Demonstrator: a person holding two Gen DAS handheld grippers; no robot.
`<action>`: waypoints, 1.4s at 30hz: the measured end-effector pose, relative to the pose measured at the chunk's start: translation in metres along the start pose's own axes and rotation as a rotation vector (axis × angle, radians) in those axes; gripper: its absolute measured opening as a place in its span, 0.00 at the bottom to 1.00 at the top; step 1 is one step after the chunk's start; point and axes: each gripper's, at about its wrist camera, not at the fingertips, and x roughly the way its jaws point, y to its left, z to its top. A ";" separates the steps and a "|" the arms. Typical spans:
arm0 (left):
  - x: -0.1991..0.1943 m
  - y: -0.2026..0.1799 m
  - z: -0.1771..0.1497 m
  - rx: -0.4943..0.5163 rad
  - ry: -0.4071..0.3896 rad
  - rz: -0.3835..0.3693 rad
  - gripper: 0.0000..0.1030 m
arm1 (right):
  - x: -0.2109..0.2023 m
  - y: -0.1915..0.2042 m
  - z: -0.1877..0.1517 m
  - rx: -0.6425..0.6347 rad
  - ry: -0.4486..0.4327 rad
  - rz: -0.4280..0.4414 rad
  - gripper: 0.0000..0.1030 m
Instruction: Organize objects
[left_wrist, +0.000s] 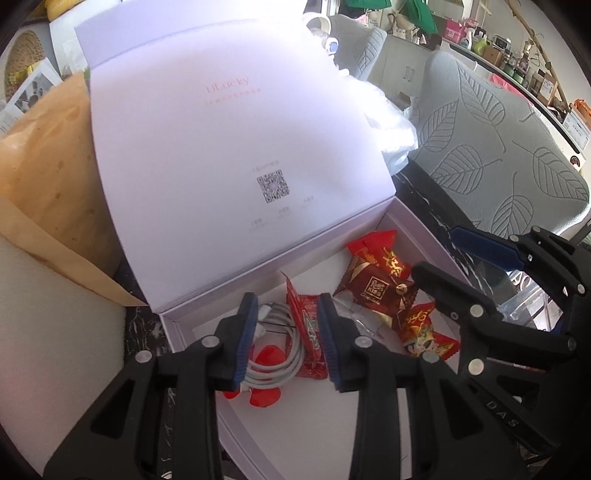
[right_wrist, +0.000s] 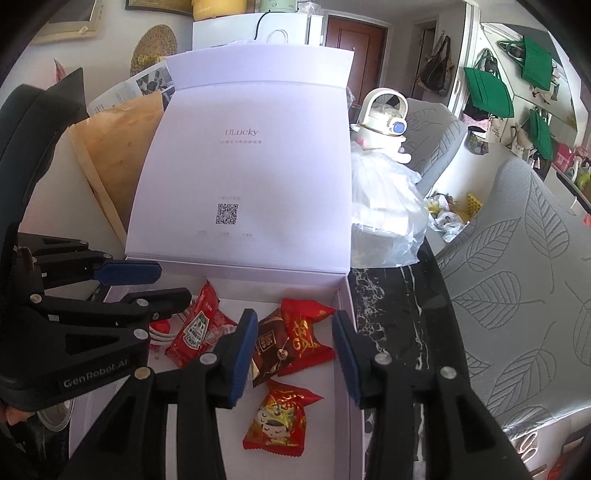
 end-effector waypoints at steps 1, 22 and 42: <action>-0.001 -0.005 0.009 -0.002 -0.007 0.007 0.38 | -0.004 0.000 0.000 0.000 -0.006 -0.003 0.43; -0.102 -0.010 -0.004 -0.018 -0.158 0.095 0.73 | -0.102 -0.005 0.002 0.039 -0.120 -0.042 0.63; -0.164 -0.018 -0.064 -0.063 -0.178 0.171 0.90 | -0.172 0.009 -0.049 0.086 -0.115 -0.064 0.73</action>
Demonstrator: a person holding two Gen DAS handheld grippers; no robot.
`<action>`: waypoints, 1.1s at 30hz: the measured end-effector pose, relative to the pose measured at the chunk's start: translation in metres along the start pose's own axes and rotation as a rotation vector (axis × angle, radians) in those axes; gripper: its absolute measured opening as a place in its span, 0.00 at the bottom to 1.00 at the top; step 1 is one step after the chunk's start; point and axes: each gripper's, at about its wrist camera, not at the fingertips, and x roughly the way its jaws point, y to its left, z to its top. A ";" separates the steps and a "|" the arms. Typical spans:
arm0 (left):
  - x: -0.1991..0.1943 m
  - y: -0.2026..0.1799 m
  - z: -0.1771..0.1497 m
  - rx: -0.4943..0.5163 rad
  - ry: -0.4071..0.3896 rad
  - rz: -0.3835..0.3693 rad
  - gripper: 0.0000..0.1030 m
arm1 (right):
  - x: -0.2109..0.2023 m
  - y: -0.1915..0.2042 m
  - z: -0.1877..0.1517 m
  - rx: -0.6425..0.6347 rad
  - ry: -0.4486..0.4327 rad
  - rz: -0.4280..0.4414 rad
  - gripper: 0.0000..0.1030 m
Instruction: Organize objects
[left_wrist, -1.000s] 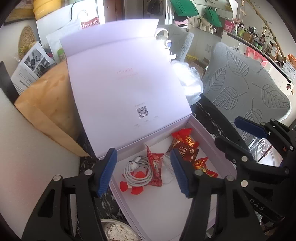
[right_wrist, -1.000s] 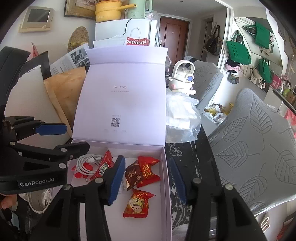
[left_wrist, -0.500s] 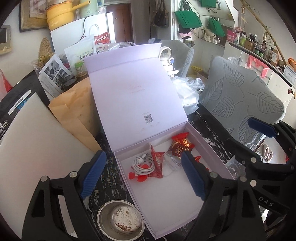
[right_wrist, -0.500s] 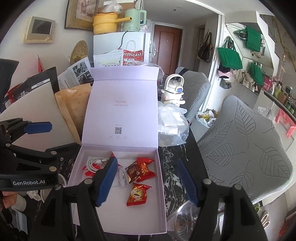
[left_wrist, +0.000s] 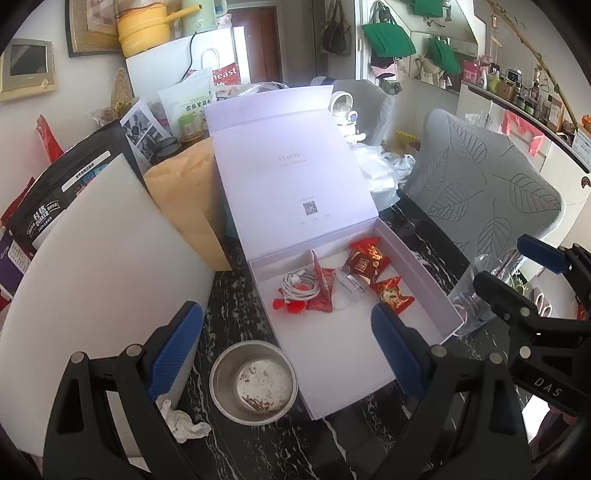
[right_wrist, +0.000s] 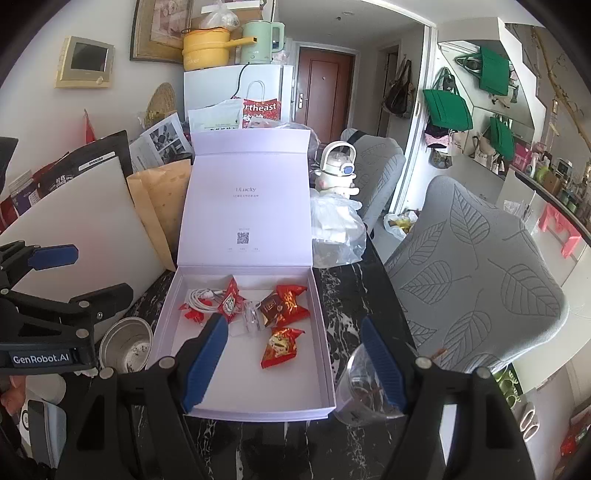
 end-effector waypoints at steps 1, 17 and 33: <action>-0.004 -0.001 -0.004 0.001 0.000 0.002 0.90 | -0.004 0.000 -0.003 0.002 -0.002 -0.003 0.73; -0.039 -0.008 -0.061 -0.002 0.002 -0.009 0.90 | -0.041 0.007 -0.061 0.045 0.020 -0.083 0.73; -0.053 -0.007 -0.100 -0.009 -0.004 -0.007 0.90 | -0.059 0.025 -0.095 0.074 0.014 -0.046 0.73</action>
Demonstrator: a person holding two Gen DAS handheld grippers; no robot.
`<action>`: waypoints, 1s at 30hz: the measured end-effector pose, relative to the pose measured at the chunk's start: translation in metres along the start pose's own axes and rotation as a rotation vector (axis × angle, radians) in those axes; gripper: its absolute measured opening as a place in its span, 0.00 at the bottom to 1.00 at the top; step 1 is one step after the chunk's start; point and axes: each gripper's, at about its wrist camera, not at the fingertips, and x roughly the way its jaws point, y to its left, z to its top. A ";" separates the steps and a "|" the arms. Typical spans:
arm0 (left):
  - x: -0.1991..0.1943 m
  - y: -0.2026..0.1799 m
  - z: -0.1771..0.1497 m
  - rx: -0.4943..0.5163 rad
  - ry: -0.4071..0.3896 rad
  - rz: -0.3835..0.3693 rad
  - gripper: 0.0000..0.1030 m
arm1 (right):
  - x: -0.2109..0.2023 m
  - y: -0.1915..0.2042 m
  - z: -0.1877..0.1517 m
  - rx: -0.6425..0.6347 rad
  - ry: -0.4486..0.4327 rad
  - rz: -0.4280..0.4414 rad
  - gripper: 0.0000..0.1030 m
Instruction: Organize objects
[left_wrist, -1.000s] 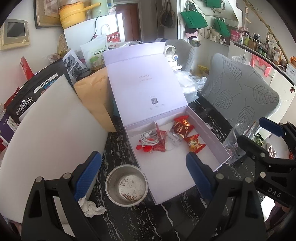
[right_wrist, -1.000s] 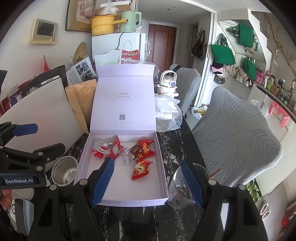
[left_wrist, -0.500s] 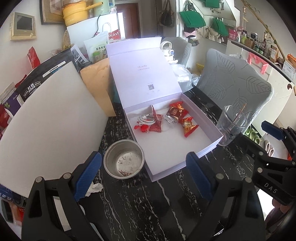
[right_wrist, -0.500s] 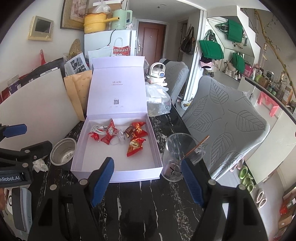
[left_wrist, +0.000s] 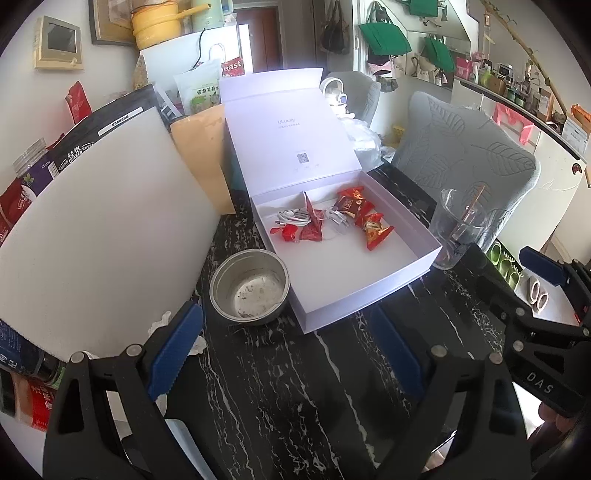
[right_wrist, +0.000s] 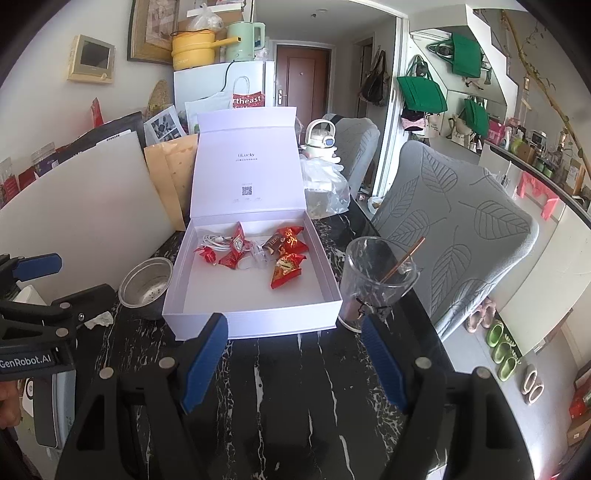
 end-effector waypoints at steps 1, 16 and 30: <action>0.000 0.000 -0.001 -0.002 0.001 -0.002 0.90 | 0.000 0.001 -0.002 0.000 0.002 0.001 0.73; -0.007 0.000 -0.011 -0.013 0.002 -0.015 0.90 | -0.003 0.004 -0.012 -0.007 0.006 -0.003 0.73; -0.004 0.002 -0.012 -0.021 0.014 -0.024 0.90 | -0.004 0.005 -0.010 -0.017 0.010 -0.004 0.73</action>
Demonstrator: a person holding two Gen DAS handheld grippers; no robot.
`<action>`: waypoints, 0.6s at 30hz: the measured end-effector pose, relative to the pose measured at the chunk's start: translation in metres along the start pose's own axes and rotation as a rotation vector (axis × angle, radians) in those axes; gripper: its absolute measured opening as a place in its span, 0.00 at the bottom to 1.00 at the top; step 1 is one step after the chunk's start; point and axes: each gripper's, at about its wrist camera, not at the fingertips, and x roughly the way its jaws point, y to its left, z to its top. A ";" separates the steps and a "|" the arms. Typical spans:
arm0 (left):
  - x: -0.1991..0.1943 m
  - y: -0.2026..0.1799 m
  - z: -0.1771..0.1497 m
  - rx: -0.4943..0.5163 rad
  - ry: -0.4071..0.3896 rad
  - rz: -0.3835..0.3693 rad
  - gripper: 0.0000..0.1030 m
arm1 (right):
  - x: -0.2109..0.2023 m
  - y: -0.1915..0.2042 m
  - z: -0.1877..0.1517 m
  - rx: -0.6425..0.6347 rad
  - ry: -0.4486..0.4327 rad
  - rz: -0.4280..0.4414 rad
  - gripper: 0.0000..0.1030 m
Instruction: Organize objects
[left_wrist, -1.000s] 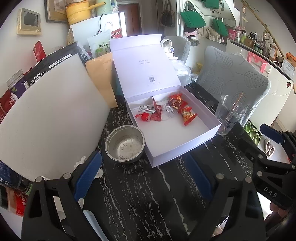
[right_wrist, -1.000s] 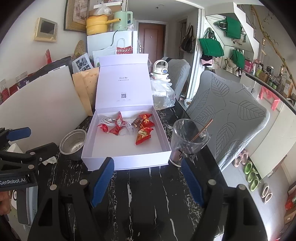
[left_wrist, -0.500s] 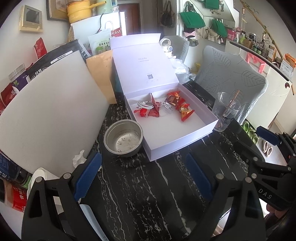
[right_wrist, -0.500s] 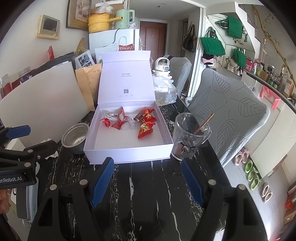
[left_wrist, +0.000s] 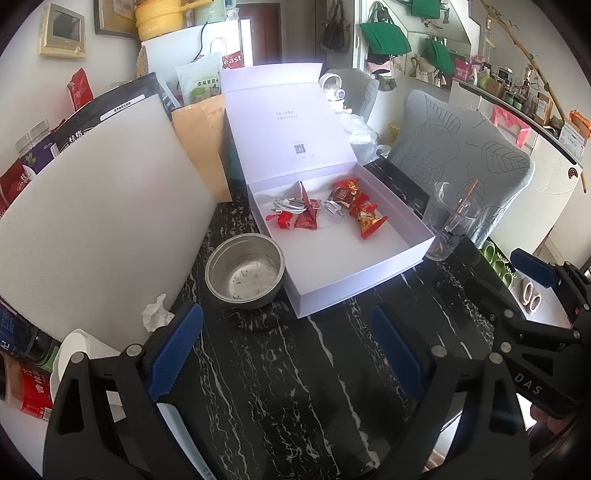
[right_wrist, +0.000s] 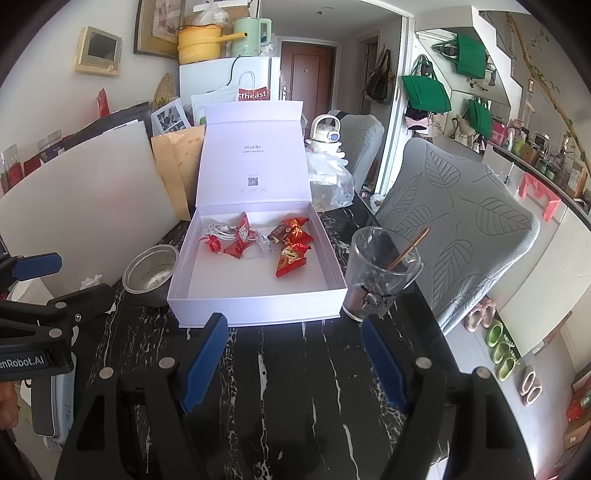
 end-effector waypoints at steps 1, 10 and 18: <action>0.000 0.000 0.000 0.001 0.001 0.002 0.90 | 0.000 0.000 0.000 -0.001 0.001 -0.001 0.73; 0.003 -0.001 0.001 0.008 0.007 0.004 0.90 | 0.003 0.000 0.002 -0.003 0.008 -0.003 0.73; 0.005 -0.002 0.002 0.018 0.016 0.007 0.90 | 0.007 0.001 0.002 -0.012 0.013 -0.019 0.73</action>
